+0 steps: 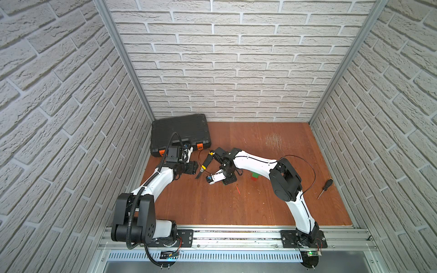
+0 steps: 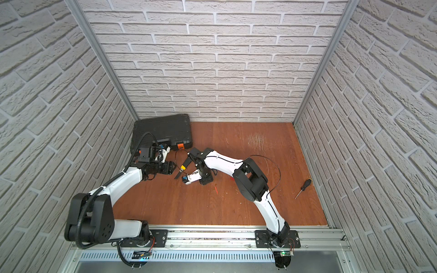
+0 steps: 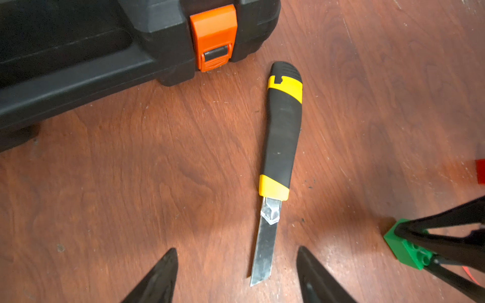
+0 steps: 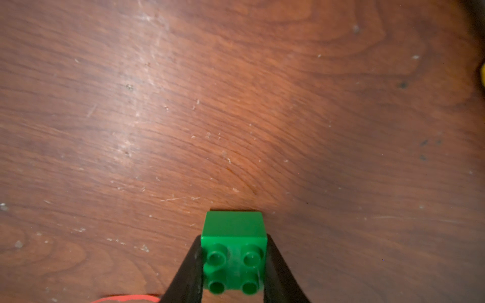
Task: Assemble a spoon with lego
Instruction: Pick up the lego brick from the center of the board, then assemble the lego brick with the lego brick.
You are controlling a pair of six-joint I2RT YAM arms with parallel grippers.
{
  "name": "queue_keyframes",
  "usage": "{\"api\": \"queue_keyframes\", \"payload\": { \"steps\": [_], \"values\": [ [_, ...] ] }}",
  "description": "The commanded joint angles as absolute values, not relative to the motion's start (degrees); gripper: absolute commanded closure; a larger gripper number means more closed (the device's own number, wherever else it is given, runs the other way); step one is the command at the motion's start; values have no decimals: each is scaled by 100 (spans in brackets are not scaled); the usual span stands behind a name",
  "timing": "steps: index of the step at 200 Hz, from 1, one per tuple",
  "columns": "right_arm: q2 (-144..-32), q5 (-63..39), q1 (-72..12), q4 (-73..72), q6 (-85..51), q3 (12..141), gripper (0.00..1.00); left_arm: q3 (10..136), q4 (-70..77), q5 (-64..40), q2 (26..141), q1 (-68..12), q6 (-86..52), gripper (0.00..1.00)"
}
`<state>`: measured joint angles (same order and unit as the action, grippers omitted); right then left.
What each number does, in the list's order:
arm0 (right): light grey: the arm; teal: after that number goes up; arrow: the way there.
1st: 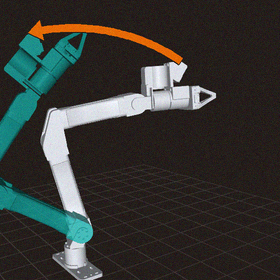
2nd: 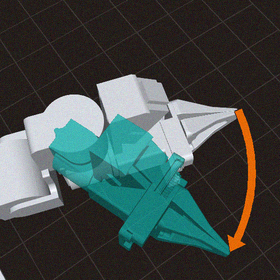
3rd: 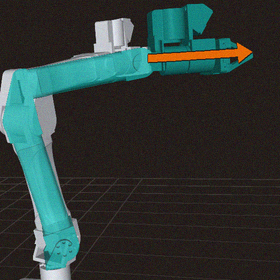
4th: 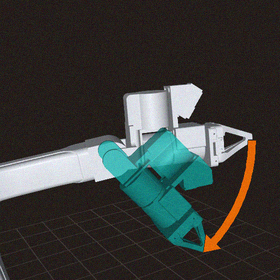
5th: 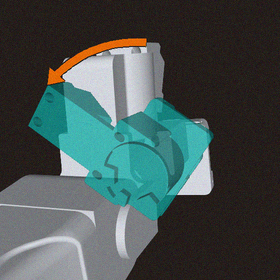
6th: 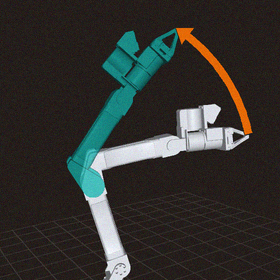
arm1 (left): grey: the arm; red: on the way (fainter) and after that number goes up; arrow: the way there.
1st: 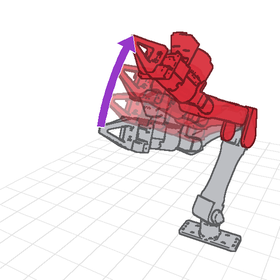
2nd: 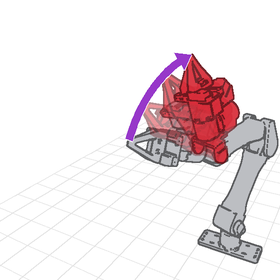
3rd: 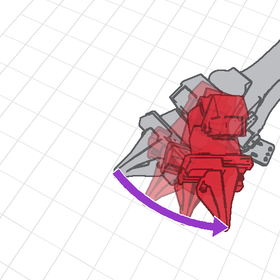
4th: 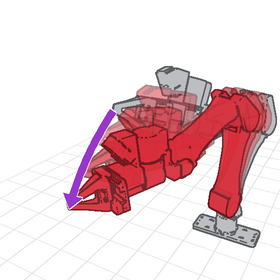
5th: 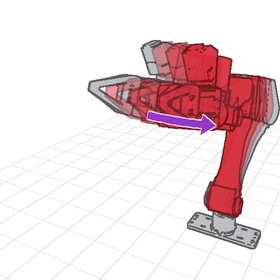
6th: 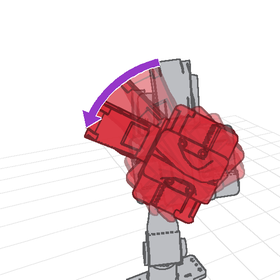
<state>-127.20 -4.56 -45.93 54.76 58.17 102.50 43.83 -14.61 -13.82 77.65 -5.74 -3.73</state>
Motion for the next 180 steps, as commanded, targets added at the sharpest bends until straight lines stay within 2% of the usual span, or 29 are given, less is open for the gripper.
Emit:
{"api": "queue_keyframes", "payload": {
  "steps": [1, 39, 75, 99, 125, 180],
  "values": [
    [-12548, -634, -4540, 5805, 5410, 10564, 80, 4272, -1168, -1544, 7753, -595, -396, 29],
    [-11598, -534, -4399, 6613, 4413, 11150, 85, 4062, -784, -1573, 7396, -961, -377, 29],
    [-10540, 506, -4090, 7664, 3874, 11254, 84, 3450, 1195, -1240, 6964, -2068, -541, 28],
    [-10444, 804, -3735, 8790, 3434, 11623, 85, 3344, 2362, -1175, 7355, -2910, -171, 28],
    [-10098, 803, -3478, 8918, 3138, 11459, 85, 3184, 3841, -1261, 7922, -3515, 9, 26],
    [-9709, 273, -3050, 8397, 3201, 10686, 85, 3766, 4375, -1621, 9041, -4106, -54, 26]
  ]
}}
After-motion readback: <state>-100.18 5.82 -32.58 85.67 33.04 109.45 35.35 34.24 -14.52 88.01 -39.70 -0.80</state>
